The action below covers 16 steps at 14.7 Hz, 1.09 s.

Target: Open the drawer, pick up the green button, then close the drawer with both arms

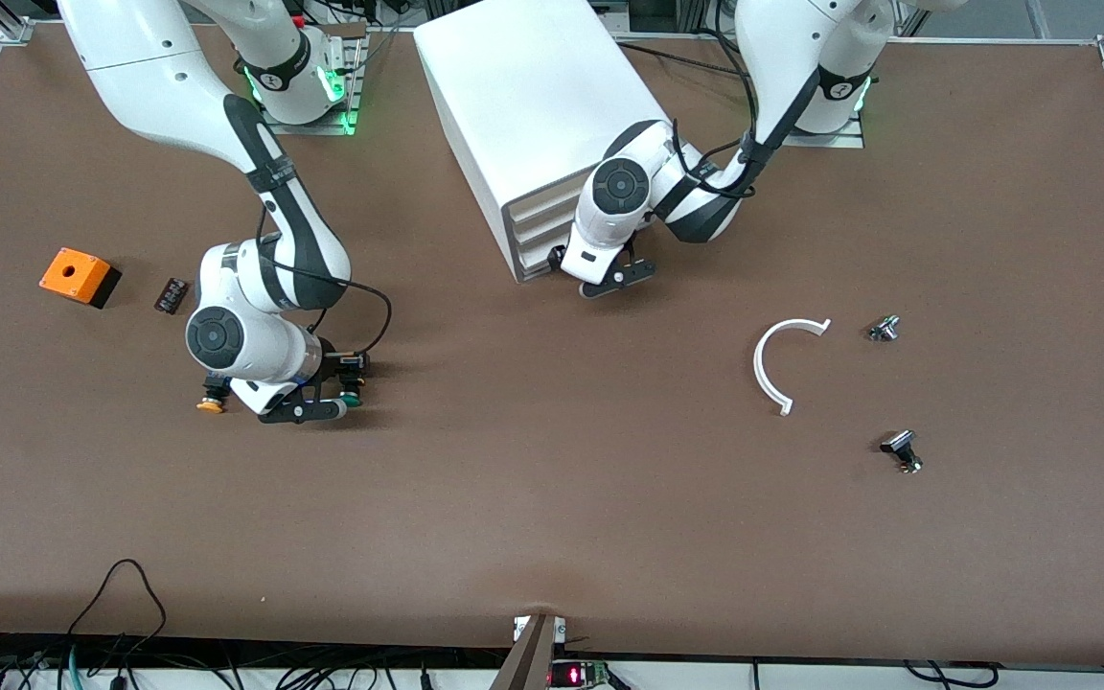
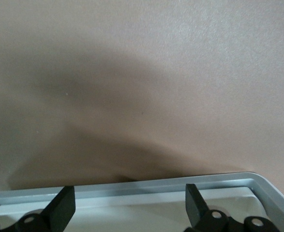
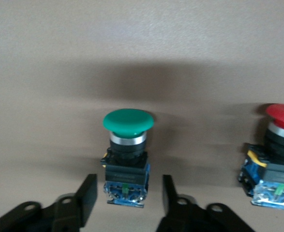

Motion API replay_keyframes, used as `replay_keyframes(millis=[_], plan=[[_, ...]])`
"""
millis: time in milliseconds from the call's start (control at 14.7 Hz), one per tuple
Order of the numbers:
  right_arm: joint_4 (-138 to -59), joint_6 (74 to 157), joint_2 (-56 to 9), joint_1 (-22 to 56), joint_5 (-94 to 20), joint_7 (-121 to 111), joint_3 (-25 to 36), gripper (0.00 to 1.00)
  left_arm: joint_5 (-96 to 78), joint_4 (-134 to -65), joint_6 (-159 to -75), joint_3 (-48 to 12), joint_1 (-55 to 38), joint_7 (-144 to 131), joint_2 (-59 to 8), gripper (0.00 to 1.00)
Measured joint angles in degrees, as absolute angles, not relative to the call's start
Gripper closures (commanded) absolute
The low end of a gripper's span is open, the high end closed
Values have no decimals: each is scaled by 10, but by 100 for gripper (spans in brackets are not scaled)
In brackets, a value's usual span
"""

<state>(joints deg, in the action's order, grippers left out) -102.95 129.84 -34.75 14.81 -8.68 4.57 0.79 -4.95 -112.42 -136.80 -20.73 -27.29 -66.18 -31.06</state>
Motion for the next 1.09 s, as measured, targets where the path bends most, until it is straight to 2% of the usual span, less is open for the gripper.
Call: replay_keyframes(millis=[204,339,475,747,1086], plan=[[-1010,1293,-339,147,-87,46,8,1,-54,-1124,-1359,-212,-273,-662,-311,0],[-982,1248,-318,147,-87,46,21,1,-55,-1124,-1354,-215,-273,-662,-311,0],[-958,1204,-288,145,-87,38,46,1,-56,-1124,-1350,-218,-273,-662,-311,0],[-949,1184,-220,141,-87,9,67,1,-56,-1114,-1337,-218,-266,-659,-311,0],[-942,1123,-145,141,-64,9,86,1,-56,-990,-1173,-216,-176,-573,-303,0]])
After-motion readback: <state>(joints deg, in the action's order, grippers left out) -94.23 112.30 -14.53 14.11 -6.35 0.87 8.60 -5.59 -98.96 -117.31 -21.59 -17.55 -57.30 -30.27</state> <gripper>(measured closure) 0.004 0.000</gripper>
